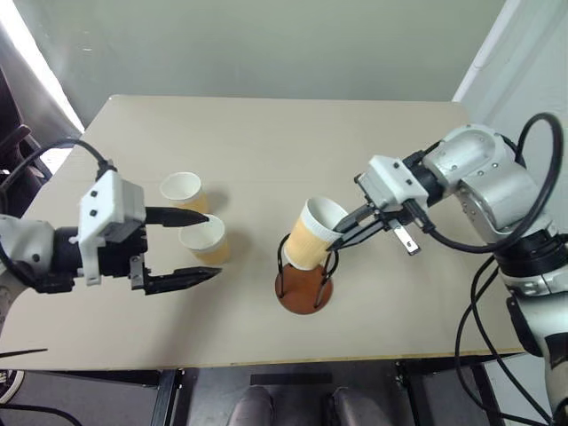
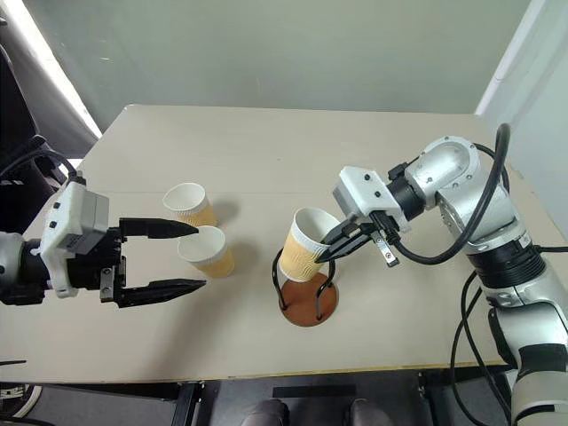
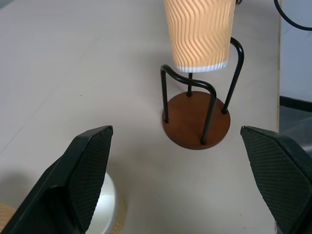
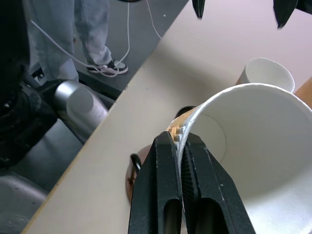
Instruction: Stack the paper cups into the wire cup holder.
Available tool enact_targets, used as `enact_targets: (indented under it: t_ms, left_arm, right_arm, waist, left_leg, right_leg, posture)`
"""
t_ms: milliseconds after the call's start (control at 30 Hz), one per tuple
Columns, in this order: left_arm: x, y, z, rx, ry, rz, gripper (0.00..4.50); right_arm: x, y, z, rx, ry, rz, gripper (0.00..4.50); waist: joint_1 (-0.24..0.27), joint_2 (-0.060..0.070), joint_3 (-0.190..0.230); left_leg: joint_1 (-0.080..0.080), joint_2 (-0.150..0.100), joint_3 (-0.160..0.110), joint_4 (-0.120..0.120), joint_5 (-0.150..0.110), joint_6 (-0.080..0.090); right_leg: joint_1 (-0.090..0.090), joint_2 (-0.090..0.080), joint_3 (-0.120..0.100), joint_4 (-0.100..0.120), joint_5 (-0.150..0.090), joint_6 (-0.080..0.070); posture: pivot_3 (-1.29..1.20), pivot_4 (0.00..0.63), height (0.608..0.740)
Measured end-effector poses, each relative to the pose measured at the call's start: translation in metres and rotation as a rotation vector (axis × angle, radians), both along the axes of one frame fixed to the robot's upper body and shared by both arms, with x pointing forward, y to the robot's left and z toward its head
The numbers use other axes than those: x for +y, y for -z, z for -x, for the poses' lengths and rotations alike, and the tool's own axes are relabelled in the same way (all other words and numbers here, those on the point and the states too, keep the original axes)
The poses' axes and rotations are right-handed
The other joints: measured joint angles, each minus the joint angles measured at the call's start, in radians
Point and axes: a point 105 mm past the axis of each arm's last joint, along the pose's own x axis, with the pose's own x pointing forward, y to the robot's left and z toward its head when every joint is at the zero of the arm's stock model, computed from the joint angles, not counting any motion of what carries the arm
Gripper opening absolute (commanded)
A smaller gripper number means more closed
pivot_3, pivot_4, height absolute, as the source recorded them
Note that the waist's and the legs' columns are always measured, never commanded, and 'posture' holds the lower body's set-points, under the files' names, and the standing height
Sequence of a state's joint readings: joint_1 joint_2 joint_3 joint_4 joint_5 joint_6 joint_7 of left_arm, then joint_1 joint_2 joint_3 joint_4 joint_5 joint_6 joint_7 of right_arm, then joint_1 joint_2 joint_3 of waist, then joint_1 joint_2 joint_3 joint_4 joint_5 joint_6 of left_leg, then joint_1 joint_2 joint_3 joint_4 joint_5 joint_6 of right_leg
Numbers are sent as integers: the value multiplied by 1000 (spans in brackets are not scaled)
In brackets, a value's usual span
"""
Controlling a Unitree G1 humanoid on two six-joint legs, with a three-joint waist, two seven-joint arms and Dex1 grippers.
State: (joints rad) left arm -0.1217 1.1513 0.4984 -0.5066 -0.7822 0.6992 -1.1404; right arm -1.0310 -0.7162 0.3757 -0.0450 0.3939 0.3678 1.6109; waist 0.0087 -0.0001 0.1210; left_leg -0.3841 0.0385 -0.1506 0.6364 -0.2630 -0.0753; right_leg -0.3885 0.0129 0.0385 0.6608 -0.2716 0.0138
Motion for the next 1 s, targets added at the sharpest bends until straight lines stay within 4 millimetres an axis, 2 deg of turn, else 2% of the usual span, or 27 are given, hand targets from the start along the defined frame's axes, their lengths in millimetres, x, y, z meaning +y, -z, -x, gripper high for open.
enact_targets:
  t_ms: [167, 300, 367, 467, 533, 633, 800, 900, 1000]
  left_arm:
    - [5, -1, -2, -1, -13, -23, 4500]
    - [23, -2, -11, -31, -71, -96, 4500]
    - [30, 2, -18, -42, -88, -167, 4500]
    - [34, 18, -30, -31, -70, -266, 4500]
    - [35, 32, -34, 0, -41, -318, 4500]
    - [39, 49, -40, 36, -5, -384, 4500]
    - [38, 46, -57, -17, 31, -443, 4500]
    - [37, 59, -69, -9, 42, -473, 4500]
    - [33, 71, -77, 17, 58, -470, 3870]
  right_arm:
    - [0, 2, -3, -12, 8, 9, 2263]
    - [-1, 1, -4, -15, 23, 7, 3717]
    - [-8, -5, -9, -11, 74, -11, 4470]
    - [-38, -35, -16, 60, 226, -198, 4490]
    - [-64, -50, -9, 132, 292, -328, 4490]
    - [-92, -49, 6, 210, 343, -435, 4490]
    - [-102, -53, 24, 247, 413, -531, 4490]
    - [-103, -50, 36, 242, 442, -542, 4490]
    - [-103, -45, 41, 256, 475, -545, 4500]
  waist:
    - [0, 0, 0]
    - [1, 0, 0]
    - [4, 0, 0]
    - [20, 0, 0]
    - [28, -3, -1]
    - [29, -4, -2]
    - [16, -3, -2]
    - [12, -4, -2]
    - [9, -4, -2]
  left_leg:
    - [0, 0, -1, 0, 0, 0]
    - [0, 0, -3, 0, 0, 0]
    - [0, 0, -5, 0, 0, 0]
    - [-1, -1, -6, 0, 0, 0]
    - [-1, -1, -6, -1, 0, -1]
    - [-2, -1, -3, -3, -1, -2]
    - [-1, -1, 2, -3, 0, -3]
    - [1, 0, 1, -3, -1, -3]
    - [0, 0, -1, 0, -1, -1]
  right_leg:
    - [0, 0, 0, 0, 0, 0]
    - [0, 0, 0, 0, 0, 0]
    - [0, 0, 0, -1, 0, 0]
    - [0, -2, 0, -4, 0, -1]
    - [0, -1, 0, -6, -1, -2]
    - [-1, -1, 0, -3, -1, -2]
    - [-2, 0, 0, -4, -1, -2]
    - [-1, 0, 0, -5, -2, -2]
    - [0, 0, 1, -5, -1, -1]
  posture:
    - [0, 150, 740]
    - [0, 150, 740]
    - [0, 150, 740]
    - [0, 150, 740]
    - [0, 150, 740]
    - [0, 150, 740]
    - [0, 150, 740]
    - [0, 150, 740]
    - [0, 150, 740]
